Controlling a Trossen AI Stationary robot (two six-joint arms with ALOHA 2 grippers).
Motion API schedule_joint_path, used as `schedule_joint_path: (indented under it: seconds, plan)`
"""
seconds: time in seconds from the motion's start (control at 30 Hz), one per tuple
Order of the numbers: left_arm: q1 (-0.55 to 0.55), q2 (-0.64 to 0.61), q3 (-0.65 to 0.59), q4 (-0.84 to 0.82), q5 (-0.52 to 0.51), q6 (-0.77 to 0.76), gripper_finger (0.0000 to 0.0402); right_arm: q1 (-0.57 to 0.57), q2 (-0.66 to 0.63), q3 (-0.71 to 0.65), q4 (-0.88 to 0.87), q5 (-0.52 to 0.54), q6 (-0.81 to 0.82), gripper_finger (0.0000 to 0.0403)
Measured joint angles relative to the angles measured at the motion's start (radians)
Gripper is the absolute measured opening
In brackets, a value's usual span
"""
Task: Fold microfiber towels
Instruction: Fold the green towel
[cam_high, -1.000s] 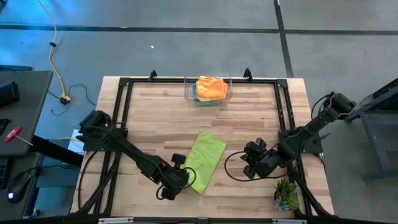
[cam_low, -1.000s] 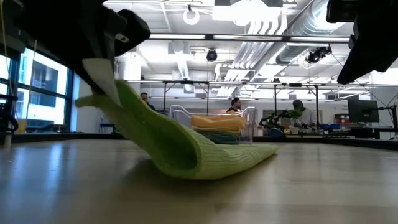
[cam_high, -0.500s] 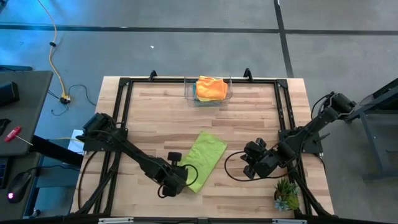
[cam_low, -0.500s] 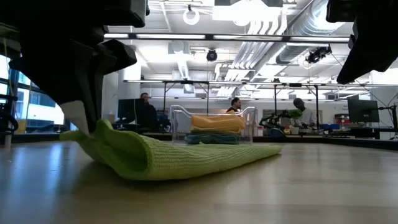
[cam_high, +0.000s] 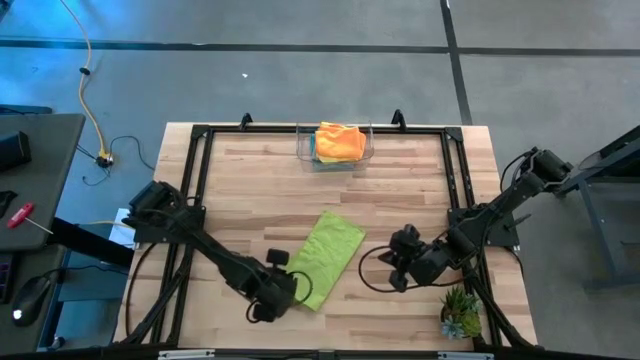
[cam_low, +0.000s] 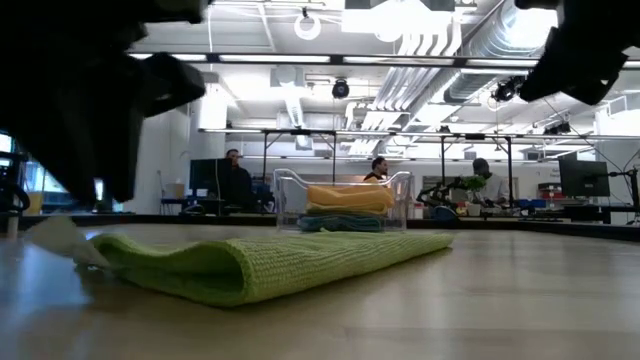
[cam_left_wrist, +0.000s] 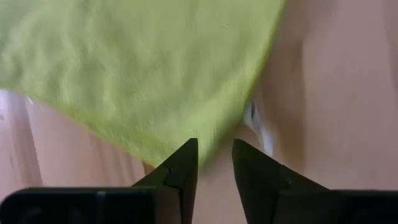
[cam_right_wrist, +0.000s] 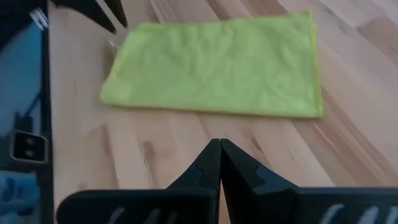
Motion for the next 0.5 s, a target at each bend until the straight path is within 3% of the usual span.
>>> schedule_joint_path:
  seconds: [0.13, 0.33, 0.5]
  plan:
    - [-0.023, -0.05, -0.082, 0.061, 0.002, -0.028, 0.0067, 0.0, 0.007, 0.0, 0.051, 0.007, 0.002, 0.0]
    - [-0.028, -0.164, -0.275, 0.154, 0.006, -0.187, 0.0011, -0.025, 0.09, 0.0, 0.197, -0.01, 0.001, 0.0]
    - [-0.014, -0.201, -0.377, 0.268, 0.007, -0.268, 0.0004, -0.109, 0.195, 0.021, 0.137, -0.076, 0.082, 0.0]
